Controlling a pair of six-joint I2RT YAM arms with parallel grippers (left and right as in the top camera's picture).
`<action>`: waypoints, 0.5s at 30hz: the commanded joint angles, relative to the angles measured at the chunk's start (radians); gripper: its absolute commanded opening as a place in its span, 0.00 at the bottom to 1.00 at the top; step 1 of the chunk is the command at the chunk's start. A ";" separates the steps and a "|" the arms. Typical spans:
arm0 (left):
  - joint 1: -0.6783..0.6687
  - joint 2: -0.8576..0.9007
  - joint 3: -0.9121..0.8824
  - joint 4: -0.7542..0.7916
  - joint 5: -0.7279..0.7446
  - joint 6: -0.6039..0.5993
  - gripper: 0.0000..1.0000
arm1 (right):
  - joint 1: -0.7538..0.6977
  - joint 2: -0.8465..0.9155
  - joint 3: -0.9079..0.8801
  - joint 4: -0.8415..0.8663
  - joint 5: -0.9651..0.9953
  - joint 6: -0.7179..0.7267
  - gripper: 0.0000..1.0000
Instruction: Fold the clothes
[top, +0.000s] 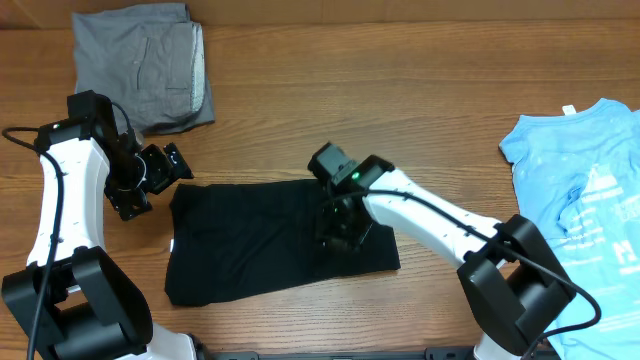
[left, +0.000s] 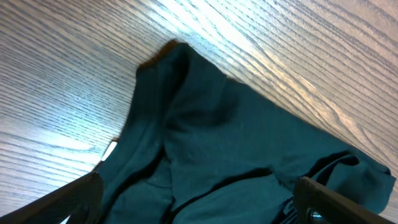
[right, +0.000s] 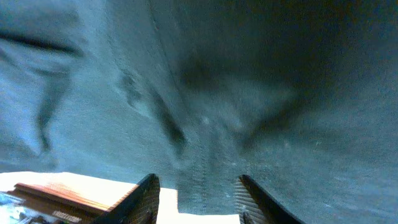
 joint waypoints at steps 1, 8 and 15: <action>-0.005 0.000 -0.007 0.002 0.008 0.021 1.00 | 0.034 0.000 -0.059 0.043 -0.028 0.083 0.28; -0.005 0.000 -0.007 -0.003 0.008 0.037 1.00 | 0.045 0.000 -0.100 0.083 -0.089 0.128 0.04; -0.005 0.000 -0.008 -0.005 -0.049 0.043 1.00 | 0.046 -0.001 -0.094 0.063 -0.177 0.090 0.04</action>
